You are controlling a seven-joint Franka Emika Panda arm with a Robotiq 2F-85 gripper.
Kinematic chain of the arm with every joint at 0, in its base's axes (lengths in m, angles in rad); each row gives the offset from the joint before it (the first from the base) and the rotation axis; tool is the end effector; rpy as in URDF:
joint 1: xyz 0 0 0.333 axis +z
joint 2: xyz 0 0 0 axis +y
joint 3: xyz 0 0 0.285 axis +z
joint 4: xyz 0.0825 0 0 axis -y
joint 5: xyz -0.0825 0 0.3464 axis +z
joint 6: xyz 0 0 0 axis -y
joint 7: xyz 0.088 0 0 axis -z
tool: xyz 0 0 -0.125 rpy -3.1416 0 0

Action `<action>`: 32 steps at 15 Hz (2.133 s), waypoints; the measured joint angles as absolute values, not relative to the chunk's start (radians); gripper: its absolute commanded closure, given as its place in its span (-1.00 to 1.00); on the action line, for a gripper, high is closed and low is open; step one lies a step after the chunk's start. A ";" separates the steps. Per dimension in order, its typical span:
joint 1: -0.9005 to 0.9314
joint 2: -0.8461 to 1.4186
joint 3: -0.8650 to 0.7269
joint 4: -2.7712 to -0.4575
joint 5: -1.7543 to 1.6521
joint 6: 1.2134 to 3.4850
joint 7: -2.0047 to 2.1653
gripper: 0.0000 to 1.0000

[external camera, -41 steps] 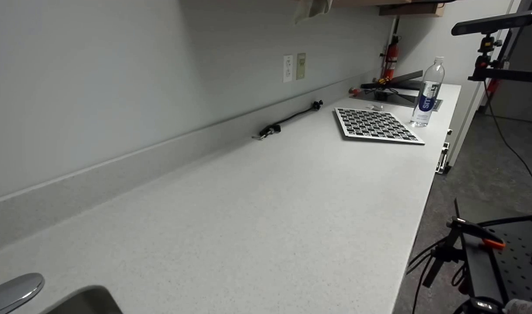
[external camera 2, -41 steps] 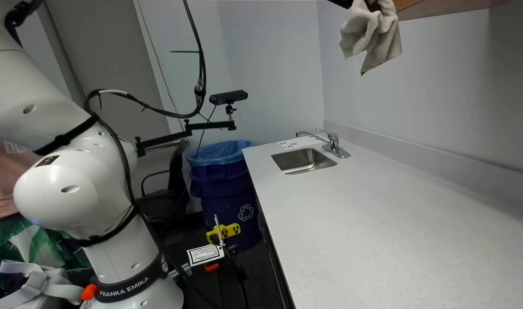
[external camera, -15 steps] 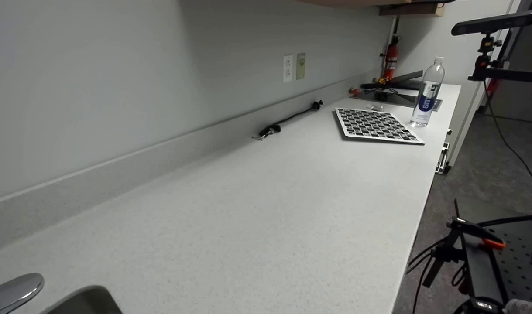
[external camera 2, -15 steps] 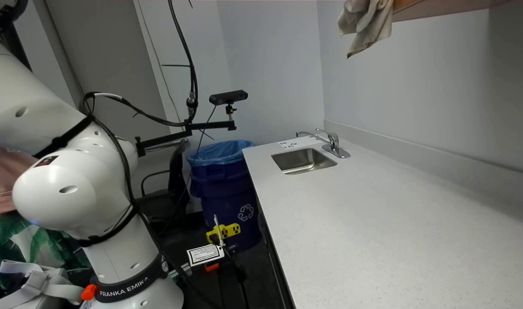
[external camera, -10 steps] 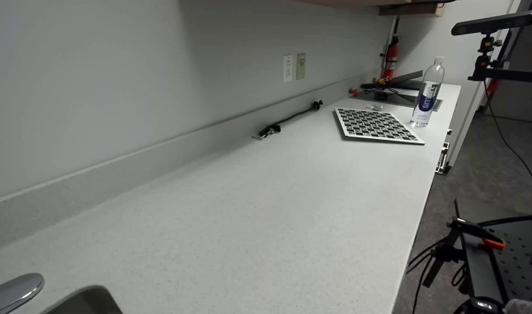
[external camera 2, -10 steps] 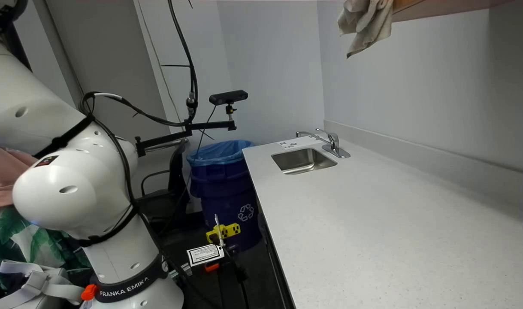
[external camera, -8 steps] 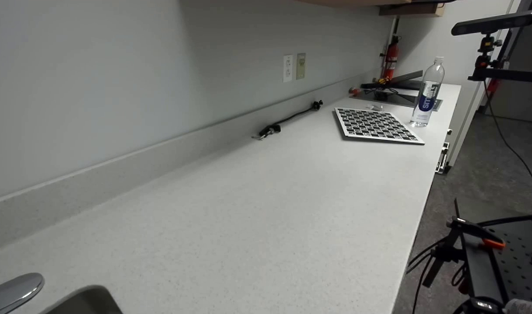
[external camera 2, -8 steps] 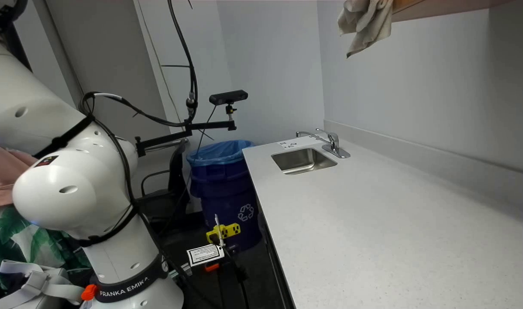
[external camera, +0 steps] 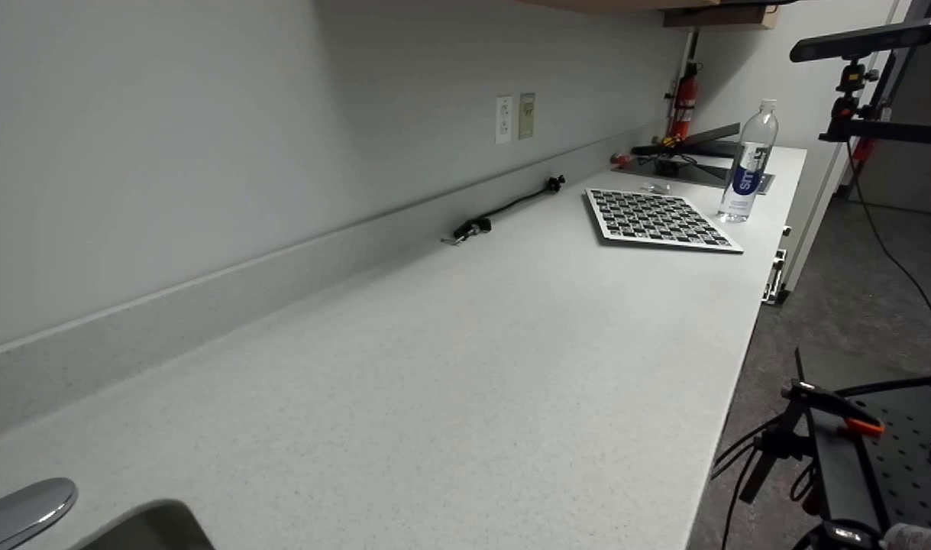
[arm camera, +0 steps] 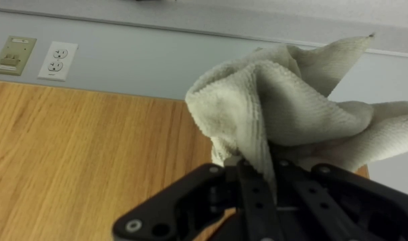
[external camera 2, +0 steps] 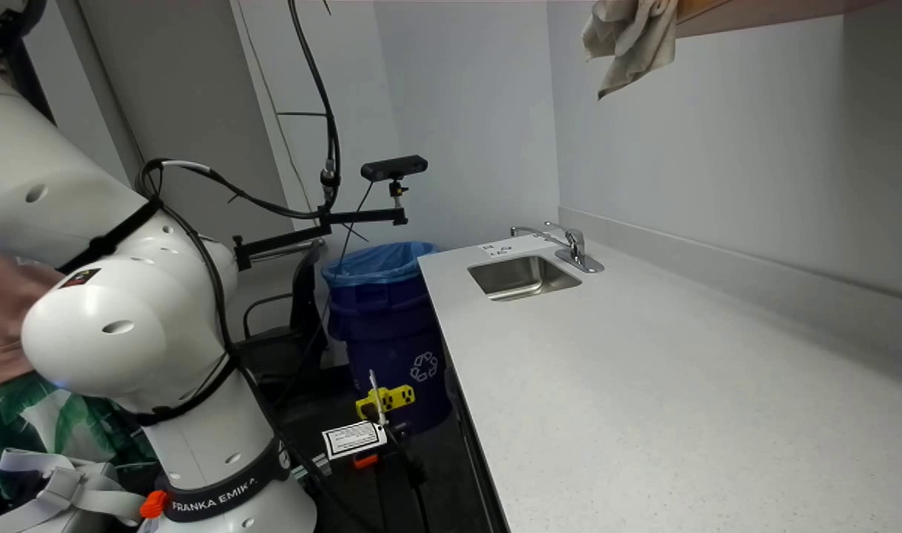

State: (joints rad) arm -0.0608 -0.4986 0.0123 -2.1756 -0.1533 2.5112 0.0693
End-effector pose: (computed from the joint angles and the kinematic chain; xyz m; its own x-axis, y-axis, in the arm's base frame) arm 0.4406 -0.0206 0.6493 0.6724 0.0254 0.7397 -0.0799 -0.9911 0.1067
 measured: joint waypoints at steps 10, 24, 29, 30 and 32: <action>-0.047 -0.403 0.009 -2.167 -0.143 2.194 0.031 0.97; -0.087 -0.145 0.009 -2.482 -0.270 2.563 0.235 0.97; -0.087 -0.098 0.011 -2.514 -0.330 2.637 0.341 0.07; -0.087 -0.096 0.011 -2.515 -0.337 2.640 0.354 -0.07; -0.087 -0.096 0.010 -2.515 -0.343 2.640 0.368 -0.37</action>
State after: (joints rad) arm -0.0866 -0.0961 0.0096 -2.5148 -0.3428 2.6405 0.3680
